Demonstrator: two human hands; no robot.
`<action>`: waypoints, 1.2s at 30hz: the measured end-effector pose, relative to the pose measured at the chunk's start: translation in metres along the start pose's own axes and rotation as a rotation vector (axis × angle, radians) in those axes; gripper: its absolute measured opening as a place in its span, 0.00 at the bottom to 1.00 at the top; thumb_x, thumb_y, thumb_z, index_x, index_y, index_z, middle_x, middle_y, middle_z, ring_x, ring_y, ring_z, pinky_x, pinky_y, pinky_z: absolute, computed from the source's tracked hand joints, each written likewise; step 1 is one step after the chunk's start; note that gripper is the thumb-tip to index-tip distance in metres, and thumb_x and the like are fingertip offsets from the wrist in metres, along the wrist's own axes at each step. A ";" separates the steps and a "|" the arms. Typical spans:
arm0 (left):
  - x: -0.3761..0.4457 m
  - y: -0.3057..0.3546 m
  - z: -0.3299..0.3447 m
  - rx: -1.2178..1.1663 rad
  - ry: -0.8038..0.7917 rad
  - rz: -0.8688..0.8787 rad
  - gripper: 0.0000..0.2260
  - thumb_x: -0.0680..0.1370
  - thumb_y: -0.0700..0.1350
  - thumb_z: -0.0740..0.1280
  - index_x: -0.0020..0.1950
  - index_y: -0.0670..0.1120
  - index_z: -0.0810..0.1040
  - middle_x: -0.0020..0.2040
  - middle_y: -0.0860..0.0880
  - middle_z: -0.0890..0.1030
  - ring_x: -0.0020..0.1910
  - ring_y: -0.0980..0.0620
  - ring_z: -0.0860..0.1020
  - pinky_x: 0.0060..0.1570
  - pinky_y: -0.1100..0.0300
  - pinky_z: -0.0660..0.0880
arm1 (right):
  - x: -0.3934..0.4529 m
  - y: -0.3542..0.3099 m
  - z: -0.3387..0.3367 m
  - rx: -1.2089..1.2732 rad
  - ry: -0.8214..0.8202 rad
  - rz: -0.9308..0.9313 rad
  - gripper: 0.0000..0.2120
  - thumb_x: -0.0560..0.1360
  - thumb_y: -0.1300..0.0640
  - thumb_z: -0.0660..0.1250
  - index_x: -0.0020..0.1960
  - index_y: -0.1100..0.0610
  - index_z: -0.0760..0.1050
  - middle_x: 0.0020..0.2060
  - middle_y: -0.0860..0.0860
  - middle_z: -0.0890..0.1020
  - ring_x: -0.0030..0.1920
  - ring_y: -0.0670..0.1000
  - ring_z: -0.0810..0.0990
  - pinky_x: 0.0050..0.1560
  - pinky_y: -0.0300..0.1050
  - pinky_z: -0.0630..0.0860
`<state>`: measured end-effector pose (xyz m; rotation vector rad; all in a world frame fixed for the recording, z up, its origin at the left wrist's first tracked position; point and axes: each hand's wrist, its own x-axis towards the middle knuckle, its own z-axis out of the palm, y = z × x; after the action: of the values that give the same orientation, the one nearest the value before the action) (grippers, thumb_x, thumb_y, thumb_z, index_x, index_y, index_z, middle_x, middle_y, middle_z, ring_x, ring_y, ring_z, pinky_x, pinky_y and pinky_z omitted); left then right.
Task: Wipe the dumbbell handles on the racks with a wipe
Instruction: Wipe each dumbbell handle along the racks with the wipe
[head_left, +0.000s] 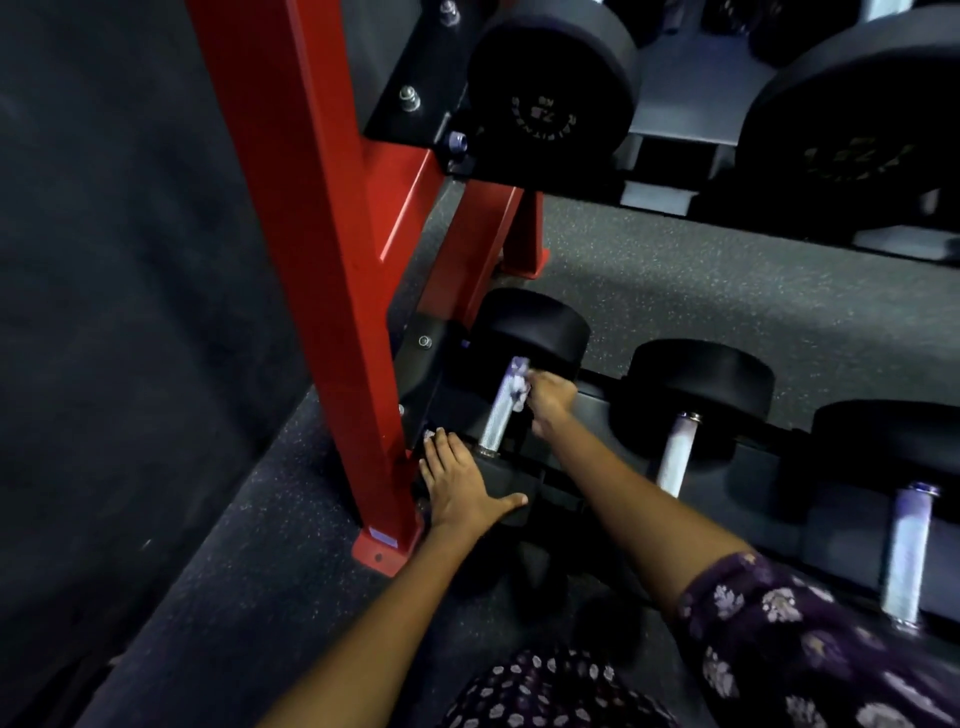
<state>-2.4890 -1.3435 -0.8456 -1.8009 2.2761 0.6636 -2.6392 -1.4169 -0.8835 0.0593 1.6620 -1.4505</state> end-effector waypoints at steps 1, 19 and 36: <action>0.001 0.000 0.000 0.002 0.003 0.003 0.59 0.65 0.68 0.72 0.77 0.36 0.43 0.79 0.40 0.45 0.78 0.42 0.41 0.75 0.48 0.42 | 0.002 0.001 0.005 0.027 0.058 0.003 0.16 0.69 0.63 0.72 0.26 0.57 0.71 0.26 0.54 0.73 0.26 0.49 0.72 0.26 0.42 0.71; 0.005 -0.002 0.001 0.008 0.017 0.017 0.59 0.65 0.69 0.71 0.77 0.37 0.44 0.78 0.41 0.46 0.78 0.42 0.42 0.75 0.47 0.42 | -0.044 0.016 0.011 -0.317 0.180 -0.507 0.02 0.76 0.67 0.61 0.48 0.65 0.70 0.36 0.56 0.76 0.36 0.53 0.73 0.36 0.41 0.65; 0.008 -0.004 0.003 -0.007 0.040 0.018 0.58 0.64 0.69 0.72 0.77 0.37 0.45 0.78 0.41 0.47 0.78 0.42 0.42 0.75 0.48 0.42 | -0.012 0.003 -0.014 -1.634 -0.318 -1.001 0.30 0.80 0.43 0.47 0.74 0.64 0.55 0.75 0.58 0.56 0.76 0.53 0.50 0.74 0.46 0.44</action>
<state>-2.4880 -1.3502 -0.8527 -1.8152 2.3207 0.6441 -2.6390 -1.3986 -0.8796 -1.9512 2.1607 -0.1738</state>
